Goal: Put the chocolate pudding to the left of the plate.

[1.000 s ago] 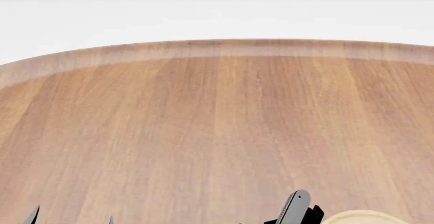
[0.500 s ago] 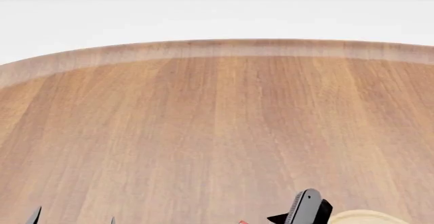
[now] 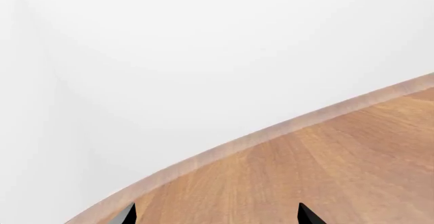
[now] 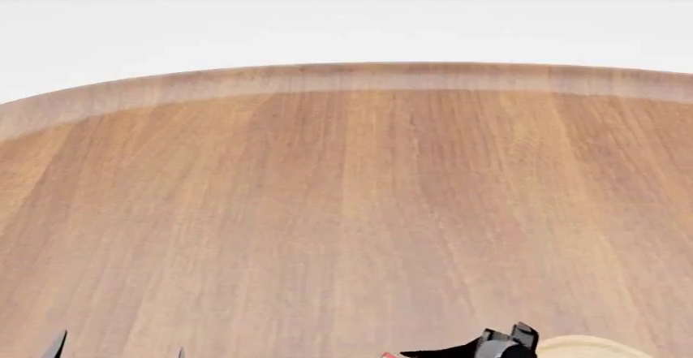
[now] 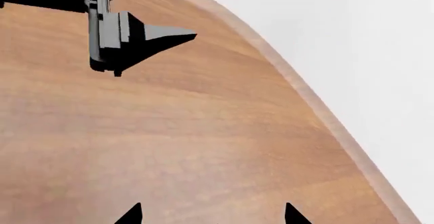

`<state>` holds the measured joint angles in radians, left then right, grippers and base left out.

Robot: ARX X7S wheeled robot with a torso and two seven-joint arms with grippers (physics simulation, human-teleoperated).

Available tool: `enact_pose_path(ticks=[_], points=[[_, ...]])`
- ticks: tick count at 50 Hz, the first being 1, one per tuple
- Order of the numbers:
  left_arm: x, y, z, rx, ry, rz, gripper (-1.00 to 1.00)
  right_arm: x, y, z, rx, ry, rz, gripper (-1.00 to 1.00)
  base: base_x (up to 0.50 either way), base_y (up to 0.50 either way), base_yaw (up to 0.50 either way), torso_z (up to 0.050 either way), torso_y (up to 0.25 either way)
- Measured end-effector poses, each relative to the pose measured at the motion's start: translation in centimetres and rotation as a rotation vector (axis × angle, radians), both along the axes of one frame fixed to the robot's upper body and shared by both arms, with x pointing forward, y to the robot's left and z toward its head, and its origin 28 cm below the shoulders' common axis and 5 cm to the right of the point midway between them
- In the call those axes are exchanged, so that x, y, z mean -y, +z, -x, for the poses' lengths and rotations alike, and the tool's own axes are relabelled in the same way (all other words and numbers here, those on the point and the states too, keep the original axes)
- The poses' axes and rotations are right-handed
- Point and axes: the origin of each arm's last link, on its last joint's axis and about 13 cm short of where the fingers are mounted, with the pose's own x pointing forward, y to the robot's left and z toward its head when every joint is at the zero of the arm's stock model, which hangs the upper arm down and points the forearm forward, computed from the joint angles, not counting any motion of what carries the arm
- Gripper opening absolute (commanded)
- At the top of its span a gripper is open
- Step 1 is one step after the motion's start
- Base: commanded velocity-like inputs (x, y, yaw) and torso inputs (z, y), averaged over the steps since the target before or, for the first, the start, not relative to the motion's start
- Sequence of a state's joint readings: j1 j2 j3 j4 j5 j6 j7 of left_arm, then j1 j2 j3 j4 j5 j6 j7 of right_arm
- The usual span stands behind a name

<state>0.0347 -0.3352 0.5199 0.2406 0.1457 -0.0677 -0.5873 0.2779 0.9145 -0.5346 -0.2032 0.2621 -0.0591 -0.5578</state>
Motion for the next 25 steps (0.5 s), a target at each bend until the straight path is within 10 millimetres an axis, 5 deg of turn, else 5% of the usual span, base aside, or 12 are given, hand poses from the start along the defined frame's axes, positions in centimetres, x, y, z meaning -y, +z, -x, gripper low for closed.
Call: enact_pose_path(ticks=[12,25], points=[[-0.1,0.2,0.0,0.008,0.008,0.002,1.00,-1.1,2.0,3.4,0.149,-0.019,-0.062,1.00,0.00,0.00,0.00,0.000,0.000],[-0.6,0.9,0.3,0.074,0.023,0.034,1.00,-3.3,1.3,5.3,0.355,-0.346,-0.267,1.00,0.00,0.00,0.00,0.000,0.000]])
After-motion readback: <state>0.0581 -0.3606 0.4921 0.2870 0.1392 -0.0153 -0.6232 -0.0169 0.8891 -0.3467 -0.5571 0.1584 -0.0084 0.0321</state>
